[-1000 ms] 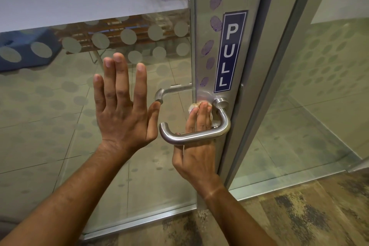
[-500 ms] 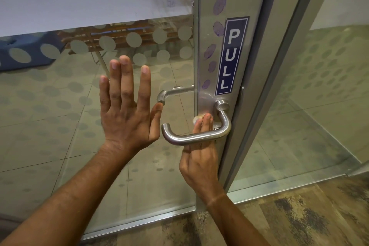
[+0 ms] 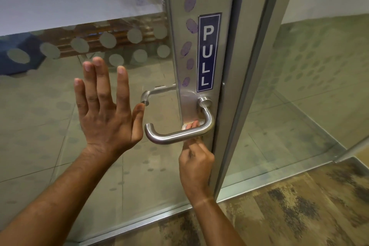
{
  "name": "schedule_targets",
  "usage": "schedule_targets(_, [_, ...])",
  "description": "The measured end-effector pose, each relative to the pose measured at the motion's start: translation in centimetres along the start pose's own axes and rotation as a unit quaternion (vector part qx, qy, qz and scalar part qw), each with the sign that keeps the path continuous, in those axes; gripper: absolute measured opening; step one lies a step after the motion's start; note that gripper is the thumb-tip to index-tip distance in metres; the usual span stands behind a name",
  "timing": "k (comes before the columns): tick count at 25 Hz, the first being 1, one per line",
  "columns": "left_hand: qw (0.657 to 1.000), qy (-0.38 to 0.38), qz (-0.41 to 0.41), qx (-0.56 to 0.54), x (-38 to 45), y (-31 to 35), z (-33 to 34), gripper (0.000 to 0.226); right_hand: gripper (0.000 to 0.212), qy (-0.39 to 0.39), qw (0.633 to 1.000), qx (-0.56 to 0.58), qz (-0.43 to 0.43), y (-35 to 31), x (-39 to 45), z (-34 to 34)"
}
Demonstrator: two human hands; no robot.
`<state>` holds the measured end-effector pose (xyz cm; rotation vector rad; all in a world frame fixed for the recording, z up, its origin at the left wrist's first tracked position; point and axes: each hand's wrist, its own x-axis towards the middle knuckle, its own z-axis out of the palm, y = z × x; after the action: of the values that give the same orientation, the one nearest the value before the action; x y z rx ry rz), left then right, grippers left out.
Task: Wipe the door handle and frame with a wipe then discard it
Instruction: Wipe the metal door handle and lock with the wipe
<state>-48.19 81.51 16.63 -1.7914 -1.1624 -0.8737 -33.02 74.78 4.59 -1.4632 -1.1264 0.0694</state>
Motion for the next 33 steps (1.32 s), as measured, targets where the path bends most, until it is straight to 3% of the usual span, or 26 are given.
schedule_targets(3, [1.0, -0.005, 0.01, -0.004, 0.0, 0.1, -0.3, 0.074, 0.018, 0.055, 0.994, 0.064, 0.077, -1.3, 0.8, 0.0])
schedule_targets(10, [1.0, -0.014, 0.002, 0.004, 0.3, 0.3, -1.1, 0.071, 0.016, 0.14, 0.976, 0.106, 0.129, -1.3, 3.6, -0.9])
schedule_targets(14, [1.0, -0.024, 0.0, -0.012, 0.3, 0.4, -1.2, 0.07, 0.025, 0.118, 0.985, 0.092, 0.086, -0.5, 4.4, -2.1])
schedule_targets(18, [0.998, -0.052, -0.01, -0.037, 0.2, 0.4, -1.2, 0.072, 0.027, 0.099, 0.995, -0.023, -0.013, 1.3, 4.2, -2.8])
schedule_targets(20, [0.996, -0.061, -0.017, -0.056, 0.1, 0.3, -1.0, 0.071, 0.036, 0.074, 0.996, -0.049, -0.02, 1.9, 3.0, -2.6])
schedule_targets(25, [0.99, -0.103, -0.042, -0.087, -0.1, 0.0, -0.9, 0.071, 0.068, -0.03, 0.998, -0.03, 0.044, 3.0, -0.4, -1.3])
schedule_targets(30, [0.986, -0.119, -0.059, -0.103, -0.3, 0.1, -0.9, 0.073, 0.064, -0.065, 0.988, 0.026, 0.136, 3.5, -1.9, -1.6])
schedule_targets(33, [0.985, -0.12, -0.062, -0.106, -0.3, 0.2, -1.0, 0.072, 0.061, -0.033, 0.986, 0.059, 0.151, 3.2, -1.2, -1.4])
